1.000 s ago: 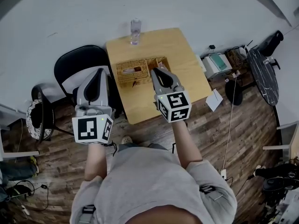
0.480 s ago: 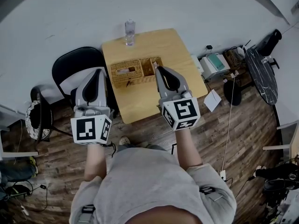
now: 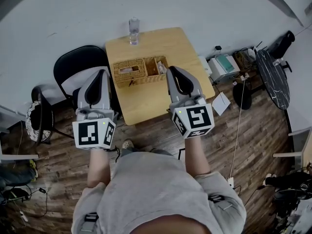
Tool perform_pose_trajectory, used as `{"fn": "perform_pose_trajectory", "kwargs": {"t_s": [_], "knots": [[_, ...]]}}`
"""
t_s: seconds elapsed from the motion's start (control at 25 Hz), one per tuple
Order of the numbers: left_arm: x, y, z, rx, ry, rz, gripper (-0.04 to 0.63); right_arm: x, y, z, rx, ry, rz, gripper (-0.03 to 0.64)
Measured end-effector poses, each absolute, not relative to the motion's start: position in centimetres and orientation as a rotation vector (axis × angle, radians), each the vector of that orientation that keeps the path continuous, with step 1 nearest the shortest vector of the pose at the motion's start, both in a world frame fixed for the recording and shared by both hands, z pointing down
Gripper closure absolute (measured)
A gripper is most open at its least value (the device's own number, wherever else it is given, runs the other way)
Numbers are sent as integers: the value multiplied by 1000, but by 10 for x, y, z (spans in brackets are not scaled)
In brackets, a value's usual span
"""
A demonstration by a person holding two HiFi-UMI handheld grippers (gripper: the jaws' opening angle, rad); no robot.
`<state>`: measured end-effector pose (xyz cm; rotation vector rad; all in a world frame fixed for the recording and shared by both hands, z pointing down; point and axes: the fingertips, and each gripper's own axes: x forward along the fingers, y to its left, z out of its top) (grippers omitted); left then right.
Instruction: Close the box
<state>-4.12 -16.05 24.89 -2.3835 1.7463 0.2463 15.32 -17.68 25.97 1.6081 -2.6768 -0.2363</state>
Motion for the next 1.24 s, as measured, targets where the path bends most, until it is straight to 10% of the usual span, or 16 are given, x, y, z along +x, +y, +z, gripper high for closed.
{"fn": "perform_pose_trajectory", "kwargs": {"t_s": [1.24], "knots": [[-26, -140, 252, -2374, 1766, 239, 537, 175, -155, 247, 1658, -2692, -300, 601]]}}
